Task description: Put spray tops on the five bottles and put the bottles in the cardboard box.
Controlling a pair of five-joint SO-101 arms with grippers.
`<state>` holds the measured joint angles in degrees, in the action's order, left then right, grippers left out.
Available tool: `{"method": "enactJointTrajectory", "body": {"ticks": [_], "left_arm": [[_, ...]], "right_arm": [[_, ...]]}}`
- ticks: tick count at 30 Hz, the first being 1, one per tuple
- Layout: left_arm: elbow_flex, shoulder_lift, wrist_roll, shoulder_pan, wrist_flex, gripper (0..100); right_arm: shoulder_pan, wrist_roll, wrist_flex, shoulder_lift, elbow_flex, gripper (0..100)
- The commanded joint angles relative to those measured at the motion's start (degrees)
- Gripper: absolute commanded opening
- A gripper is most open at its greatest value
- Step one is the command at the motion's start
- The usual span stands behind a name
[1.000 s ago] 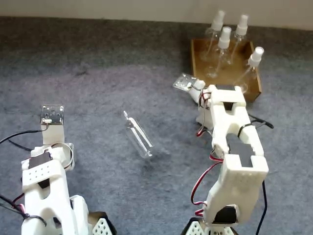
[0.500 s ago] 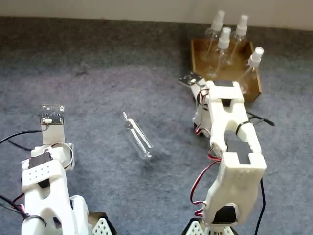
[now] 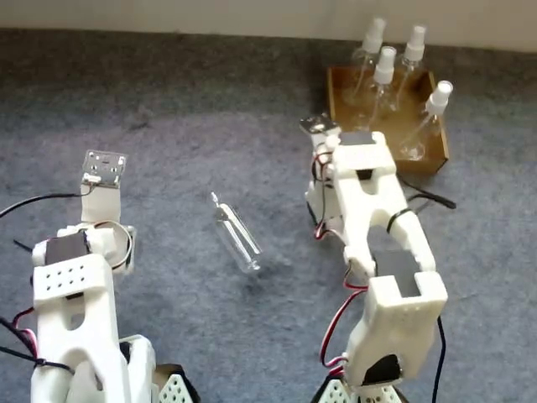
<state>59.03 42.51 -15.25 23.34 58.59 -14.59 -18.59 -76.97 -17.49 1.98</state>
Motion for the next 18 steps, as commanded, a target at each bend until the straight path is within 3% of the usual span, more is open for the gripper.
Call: {"method": "enactJointTrajectory", "body": {"ticks": [1,4,8,13,18], "left_arm": [[-3.74,1.45,0.26,-1.01,1.49,18],[-1.98,1.45,0.18,1.63,1.05,18],[0.31,1.45,0.18,9.71,-5.19,18],[1.89,1.36,0.18,20.00,-11.96,18],[3.38,1.36,-3.52,24.75,-15.91,18]], "right_arm": [[-3.47,2.64,-1.01,6.64,-3.65,6.6],[-8.75,8.97,-8.04,12.00,-9.36,6.6],[-23.16,12.31,-18.86,14.99,-19.74,6.6],[-35.21,17.58,-13.76,9.01,-27.03,6.6],[-40.84,23.12,-8.84,-4.62,-30.37,6.6]]}}
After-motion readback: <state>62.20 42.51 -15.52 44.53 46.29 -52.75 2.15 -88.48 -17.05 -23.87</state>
